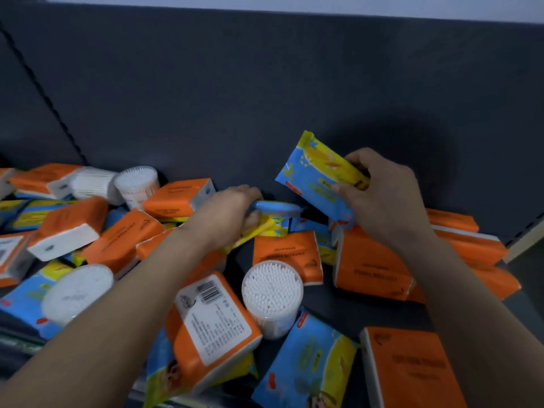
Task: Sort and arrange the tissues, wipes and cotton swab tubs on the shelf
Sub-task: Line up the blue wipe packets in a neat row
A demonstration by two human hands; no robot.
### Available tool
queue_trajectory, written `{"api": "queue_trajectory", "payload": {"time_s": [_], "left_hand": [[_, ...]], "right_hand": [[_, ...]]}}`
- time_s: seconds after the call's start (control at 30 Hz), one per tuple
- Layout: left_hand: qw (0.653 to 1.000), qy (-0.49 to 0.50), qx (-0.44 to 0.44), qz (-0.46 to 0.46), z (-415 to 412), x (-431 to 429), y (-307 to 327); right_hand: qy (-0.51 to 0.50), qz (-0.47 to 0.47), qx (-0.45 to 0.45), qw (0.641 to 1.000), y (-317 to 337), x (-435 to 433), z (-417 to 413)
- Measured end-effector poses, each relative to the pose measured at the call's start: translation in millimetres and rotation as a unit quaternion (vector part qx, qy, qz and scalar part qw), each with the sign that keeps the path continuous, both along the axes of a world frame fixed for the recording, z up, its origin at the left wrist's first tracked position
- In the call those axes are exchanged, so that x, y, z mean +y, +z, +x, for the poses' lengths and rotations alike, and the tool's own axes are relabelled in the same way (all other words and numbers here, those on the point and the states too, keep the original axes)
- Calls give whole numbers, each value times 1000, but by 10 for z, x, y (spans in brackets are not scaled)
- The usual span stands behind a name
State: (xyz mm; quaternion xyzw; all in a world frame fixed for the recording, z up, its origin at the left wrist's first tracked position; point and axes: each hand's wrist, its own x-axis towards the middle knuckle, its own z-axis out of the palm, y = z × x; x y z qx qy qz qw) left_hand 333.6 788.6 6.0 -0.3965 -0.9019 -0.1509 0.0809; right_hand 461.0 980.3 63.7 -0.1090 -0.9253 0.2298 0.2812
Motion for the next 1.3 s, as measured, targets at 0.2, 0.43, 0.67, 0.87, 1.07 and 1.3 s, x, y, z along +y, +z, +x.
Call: {"api": "queue_trajectory", "payload": {"time_s": [0.2,0.43,0.67,0.87,1.07,1.3], "left_hand": [[986,109,72,107,70,-673,394],[954,208,27,212,411,-1992,634],[929,280,18,241,688,-3532,590],[906,331,2,262,852,-4750,566],[884,383,0,267,962,-5742,522],[851,457,4,258,923,-6623,428]], "right_hand": [[23,-4,40,999,168,-293,-235],[94,14,61,994,336,-1309,-535],[183,41,64,980,350,-2865,-717],[231,49,74,969,315,-4099,-816],[285,50,46,956,262,-5161,-1013],[366,35,4,930,188,-6231,-1465]]}}
